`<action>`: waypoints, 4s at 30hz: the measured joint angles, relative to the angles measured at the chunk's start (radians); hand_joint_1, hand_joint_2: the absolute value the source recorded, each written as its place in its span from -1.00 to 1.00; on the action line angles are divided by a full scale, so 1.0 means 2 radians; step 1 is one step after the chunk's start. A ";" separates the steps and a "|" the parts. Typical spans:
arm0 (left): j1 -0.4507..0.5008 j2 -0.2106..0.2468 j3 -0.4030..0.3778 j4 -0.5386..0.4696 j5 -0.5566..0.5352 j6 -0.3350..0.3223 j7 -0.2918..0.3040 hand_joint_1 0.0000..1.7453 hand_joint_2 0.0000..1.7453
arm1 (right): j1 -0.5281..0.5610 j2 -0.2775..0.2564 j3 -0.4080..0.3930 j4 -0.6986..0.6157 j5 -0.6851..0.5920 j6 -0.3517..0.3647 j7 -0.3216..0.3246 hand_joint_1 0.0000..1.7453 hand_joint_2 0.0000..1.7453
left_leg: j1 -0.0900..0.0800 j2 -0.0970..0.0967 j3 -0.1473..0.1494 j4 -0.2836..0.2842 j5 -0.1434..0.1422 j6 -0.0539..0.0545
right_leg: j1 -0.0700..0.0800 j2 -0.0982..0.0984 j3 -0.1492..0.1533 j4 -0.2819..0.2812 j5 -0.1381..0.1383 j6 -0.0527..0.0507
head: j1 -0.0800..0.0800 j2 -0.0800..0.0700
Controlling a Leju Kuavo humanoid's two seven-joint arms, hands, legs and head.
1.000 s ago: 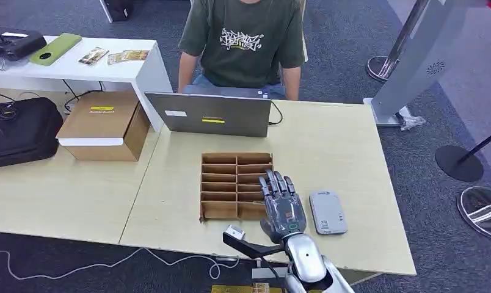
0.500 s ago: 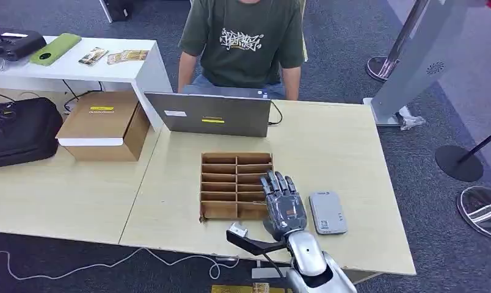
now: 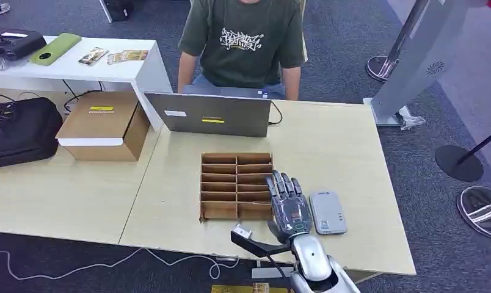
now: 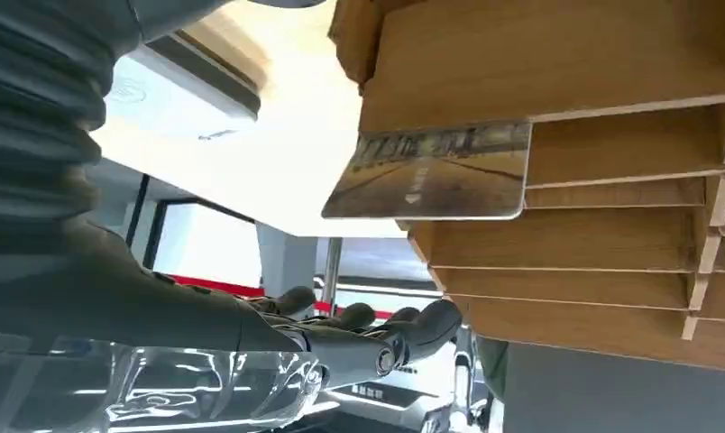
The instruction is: Pass the card to the sensor for recognition and then transmit it.
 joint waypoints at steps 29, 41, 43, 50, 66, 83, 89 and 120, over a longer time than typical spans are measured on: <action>0.001 -0.002 0.013 0.000 -0.003 -0.001 -0.001 -1.00 -1.00 | -0.008 0.004 -0.001 0.017 -0.008 0.007 -0.012 -1.00 1.00 | 0.000 0.000 0.000 0.000 0.000 0.000 | 0.000 0.000 0.000 0.000 0.000 0.000 | 0.000 0.000; 0.001 -0.002 0.013 0.000 -0.004 -0.001 -0.001 -1.00 -1.00 | -0.007 0.004 -0.004 0.014 0.000 0.005 0.008 -1.00 1.00 | 0.000 0.000 0.000 0.000 0.000 0.000 | 0.000 0.000 0.000 0.000 0.000 0.000 | 0.000 0.000; 0.001 -0.002 0.013 0.000 -0.004 -0.001 -0.001 -1.00 -1.00 | -0.007 0.003 -0.004 0.009 0.000 0.004 0.008 -1.00 1.00 | 0.000 0.000 0.000 0.000 0.000 0.000 | 0.000 0.000 0.000 0.000 0.000 0.000 | 0.000 0.000; 0.001 -0.003 0.013 0.000 -0.002 -0.002 -0.001 -1.00 -1.00 | -0.004 0.003 -0.001 -0.005 0.000 0.005 0.002 -1.00 1.00 | 0.000 0.000 0.000 0.000 0.000 0.000 | 0.000 0.000 0.000 0.000 0.000 0.000 | 0.000 0.000; 0.001 -0.003 0.013 0.000 -0.004 -0.003 -0.001 -1.00 -1.00 | -0.003 0.003 0.003 -0.002 -0.019 0.007 -0.014 -1.00 1.00 | 0.000 0.000 0.000 0.000 0.000 0.000 | 0.000 0.000 0.000 0.000 0.000 0.000 | 0.000 0.000; 0.001 0.001 0.013 0.000 -0.009 -0.003 -0.001 -1.00 -1.00 | -0.011 0.003 0.000 0.015 -0.015 0.000 -0.023 -1.00 1.00 | 0.000 0.000 0.000 0.000 0.000 0.000 | 0.000 0.000 0.000 0.000 0.000 0.000 | 0.000 0.000; 0.001 0.002 0.013 0.000 -0.009 -0.003 -0.001 -1.00 -1.00 | -0.018 -0.001 -0.003 0.023 -0.009 -0.005 -0.025 -0.70 1.00 | 0.000 0.000 0.000 0.000 0.000 0.000 | 0.000 0.000 0.000 0.000 0.000 0.000 | 0.000 0.000; 0.002 0.002 0.013 0.000 -0.013 -0.002 -0.007 -1.00 -1.00 | -0.032 -0.005 -0.006 0.030 -0.010 -0.016 -0.031 0.98 1.00 | 0.000 0.000 0.000 0.000 0.000 0.000 | 0.000 0.000 0.000 0.000 0.000 0.000 | 0.000 0.000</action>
